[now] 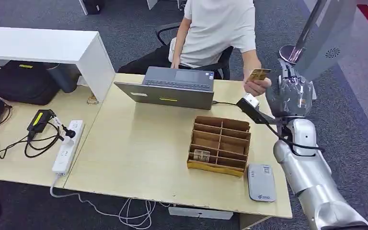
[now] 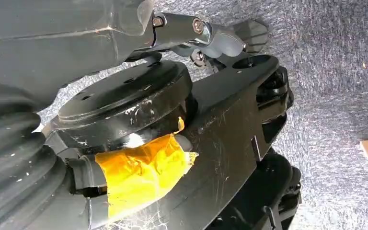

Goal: Pass the card to the sensor for recognition and then transmit it.

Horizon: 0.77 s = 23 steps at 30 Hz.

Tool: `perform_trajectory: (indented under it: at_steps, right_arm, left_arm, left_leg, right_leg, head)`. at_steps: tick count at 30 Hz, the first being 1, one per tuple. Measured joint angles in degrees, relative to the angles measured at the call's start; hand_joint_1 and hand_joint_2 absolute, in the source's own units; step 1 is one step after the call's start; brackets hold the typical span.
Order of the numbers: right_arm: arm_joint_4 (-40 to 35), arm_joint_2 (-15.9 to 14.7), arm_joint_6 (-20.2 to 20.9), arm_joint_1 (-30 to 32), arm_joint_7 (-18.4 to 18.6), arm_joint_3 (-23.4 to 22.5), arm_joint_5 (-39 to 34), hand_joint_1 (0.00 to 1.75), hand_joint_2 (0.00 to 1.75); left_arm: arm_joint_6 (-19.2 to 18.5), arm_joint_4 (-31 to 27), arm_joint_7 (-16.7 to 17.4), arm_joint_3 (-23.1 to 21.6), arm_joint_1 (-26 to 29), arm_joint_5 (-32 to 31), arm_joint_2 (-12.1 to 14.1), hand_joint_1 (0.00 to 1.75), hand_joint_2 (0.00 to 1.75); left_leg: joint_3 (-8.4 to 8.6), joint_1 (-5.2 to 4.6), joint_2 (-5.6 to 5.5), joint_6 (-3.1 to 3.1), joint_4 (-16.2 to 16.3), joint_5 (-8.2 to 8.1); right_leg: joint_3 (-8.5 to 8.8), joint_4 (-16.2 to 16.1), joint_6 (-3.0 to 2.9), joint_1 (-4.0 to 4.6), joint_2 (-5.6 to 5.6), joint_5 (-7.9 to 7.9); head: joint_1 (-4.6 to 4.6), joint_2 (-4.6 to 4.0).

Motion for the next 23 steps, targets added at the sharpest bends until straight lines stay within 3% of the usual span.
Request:
perform_trajectory:
  at_steps: [6,9,16,23]
  right_arm:
    - [1.36,-0.26,0.00,-0.02,1.36,-1.29,3.13,0.00,1.75]
    - [2.07,-2.79,-0.02,-0.05,3.21,-2.12,5.68,0.00,1.75]
    - [3.10,-18.30,-0.02,1.05,-1.59,-9.37,1.89,0.00,1.75]
    - [3.06,-33.80,-0.04,8.81,-6.01,-20.66,-4.99,0.00,1.75]
  left_arm:
    - [0.13,0.04,0.55,0.00,0.00,0.59,0.02,0.00,1.75]
    - [0.13,0.04,0.55,0.00,0.02,1.61,0.02,0.00,1.75]
    - [0.28,0.07,0.00,0.02,0.65,4.02,0.00,0.00,1.75]
    - [0.66,0.07,-0.77,0.02,1.10,5.75,-0.04,0.00,1.75]
  left_leg:
    - [0.01,0.00,0.01,0.00,0.02,0.00]
    - [-0.02,-0.01,-0.07,0.01,0.04,0.00]
    - [-0.21,-0.03,-0.48,0.20,0.22,-0.02]
    - [-0.33,-0.12,-0.56,0.48,0.30,-0.22]
  right_leg:
    - [-0.04,-0.02,0.00,0.00,0.01,0.00]
    - [-0.04,-0.04,0.00,0.00,-0.08,0.00]
    - [0.04,-0.17,0.13,-0.07,-0.56,0.02]
    - [0.05,-0.27,0.27,-0.07,-0.63,-0.06]
  head:
    - [-0.02,0.00]
    - [-0.04,0.02]
    - [0.00,0.00]
    - [0.00,0.00]
